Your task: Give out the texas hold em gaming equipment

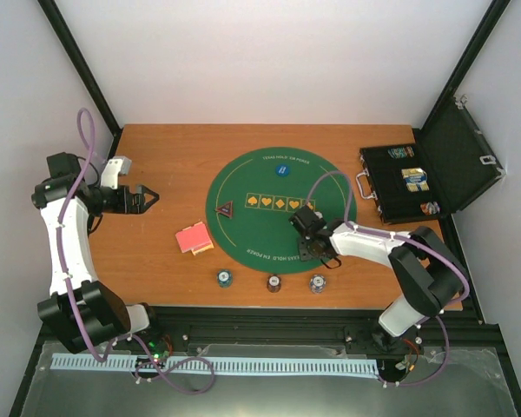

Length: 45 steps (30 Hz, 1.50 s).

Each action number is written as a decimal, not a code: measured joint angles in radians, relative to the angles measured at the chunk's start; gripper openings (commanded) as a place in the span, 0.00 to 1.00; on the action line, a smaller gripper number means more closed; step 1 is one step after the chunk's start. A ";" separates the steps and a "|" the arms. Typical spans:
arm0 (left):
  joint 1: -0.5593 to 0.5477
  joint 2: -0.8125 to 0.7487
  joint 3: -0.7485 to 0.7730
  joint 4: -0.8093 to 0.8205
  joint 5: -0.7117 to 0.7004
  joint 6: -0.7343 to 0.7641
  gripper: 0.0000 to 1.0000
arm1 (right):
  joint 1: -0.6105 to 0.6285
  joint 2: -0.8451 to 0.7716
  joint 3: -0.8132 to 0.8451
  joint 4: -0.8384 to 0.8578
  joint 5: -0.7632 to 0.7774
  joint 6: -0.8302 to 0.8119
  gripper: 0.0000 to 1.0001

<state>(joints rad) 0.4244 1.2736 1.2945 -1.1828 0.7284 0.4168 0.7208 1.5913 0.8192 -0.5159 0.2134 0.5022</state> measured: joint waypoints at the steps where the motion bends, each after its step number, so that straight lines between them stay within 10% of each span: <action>1: 0.000 0.000 0.002 0.000 0.000 0.000 1.00 | -0.018 -0.009 -0.009 -0.002 0.000 0.000 0.52; 20: 0.000 0.000 0.006 -0.001 0.000 0.000 1.00 | -0.151 0.006 0.010 -0.018 0.007 -0.054 0.52; 30: 0.000 0.001 0.006 -0.002 0.000 0.000 1.00 | -0.155 0.013 0.060 -0.082 0.051 -0.078 0.88; 45: 0.000 0.007 -0.101 0.094 -0.200 -0.051 1.00 | 0.357 -0.033 0.360 -0.207 0.079 0.034 0.96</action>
<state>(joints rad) 0.4244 1.2808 1.1934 -1.0889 0.5285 0.3660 1.0775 1.5585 1.1793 -0.7231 0.2928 0.5365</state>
